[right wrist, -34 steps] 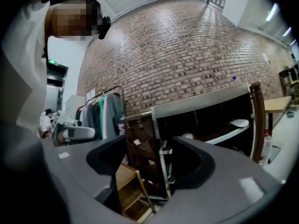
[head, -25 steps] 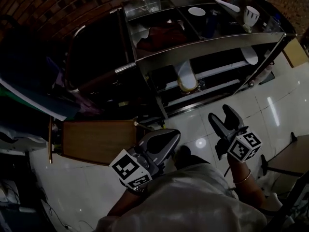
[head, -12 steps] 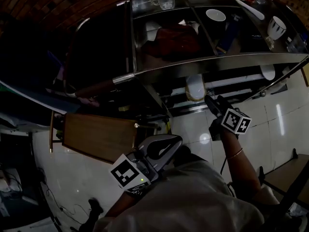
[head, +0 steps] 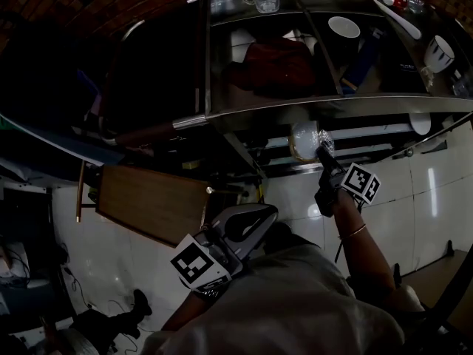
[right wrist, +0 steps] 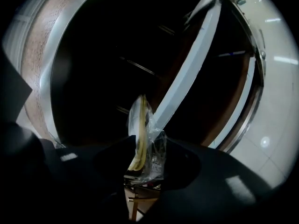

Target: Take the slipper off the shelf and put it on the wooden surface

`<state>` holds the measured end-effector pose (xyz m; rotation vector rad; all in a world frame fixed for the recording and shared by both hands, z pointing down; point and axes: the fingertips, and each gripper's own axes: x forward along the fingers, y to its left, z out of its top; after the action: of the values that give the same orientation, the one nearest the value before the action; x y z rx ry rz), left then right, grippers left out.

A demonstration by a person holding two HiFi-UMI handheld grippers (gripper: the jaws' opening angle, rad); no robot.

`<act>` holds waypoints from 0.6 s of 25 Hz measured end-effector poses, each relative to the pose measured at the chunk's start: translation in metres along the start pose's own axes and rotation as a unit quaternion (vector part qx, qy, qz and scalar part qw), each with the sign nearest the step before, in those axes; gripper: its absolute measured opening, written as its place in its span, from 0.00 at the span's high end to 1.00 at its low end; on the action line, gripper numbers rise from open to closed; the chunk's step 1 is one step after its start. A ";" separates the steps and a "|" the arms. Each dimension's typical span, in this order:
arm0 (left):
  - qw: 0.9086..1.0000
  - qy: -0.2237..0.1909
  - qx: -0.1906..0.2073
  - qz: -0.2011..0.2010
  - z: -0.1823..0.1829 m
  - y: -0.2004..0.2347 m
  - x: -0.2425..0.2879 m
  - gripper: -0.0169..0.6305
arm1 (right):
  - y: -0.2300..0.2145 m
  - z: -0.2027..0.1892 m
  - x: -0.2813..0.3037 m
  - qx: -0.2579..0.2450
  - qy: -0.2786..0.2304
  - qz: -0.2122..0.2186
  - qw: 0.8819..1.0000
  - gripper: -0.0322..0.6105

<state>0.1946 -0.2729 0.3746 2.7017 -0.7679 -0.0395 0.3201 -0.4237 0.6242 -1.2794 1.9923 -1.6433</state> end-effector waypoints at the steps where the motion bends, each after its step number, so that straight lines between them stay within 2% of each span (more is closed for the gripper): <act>1: 1.000 -0.001 0.000 0.008 -0.001 0.003 -0.001 0.98 | 0.003 -0.001 0.000 0.006 0.001 0.011 1.000 0.73; 2: 1.000 -0.004 0.000 0.016 -0.001 0.006 -0.003 0.98 | 0.008 -0.001 0.000 0.011 0.002 0.024 1.000 0.87; 3: 1.000 -0.008 0.001 0.023 -0.001 0.008 -0.005 0.98 | 0.013 0.000 -0.001 0.014 0.002 0.037 0.999 0.89; 7: 0.999 -0.007 -0.003 0.043 -0.004 0.009 -0.015 0.98 | 0.030 0.003 -0.013 0.023 -0.008 0.049 0.998 0.91; 11: 0.999 -0.007 0.004 0.042 -0.004 0.001 -0.024 0.98 | 0.051 0.003 -0.030 0.010 -0.020 0.076 0.997 0.91; 14: 0.999 -0.004 0.008 0.036 -0.005 -0.007 -0.030 0.98 | 0.051 -0.005 -0.054 -0.001 -0.023 0.036 0.999 0.91; 15: 0.999 -0.004 0.009 0.032 -0.005 -0.011 -0.032 0.98 | 0.055 -0.008 -0.061 -0.009 -0.025 0.039 0.999 0.91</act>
<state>0.1731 -0.2460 0.3740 2.6935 -0.8610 -0.0281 0.3250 -0.3743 0.5585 -1.2207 2.0047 -1.5464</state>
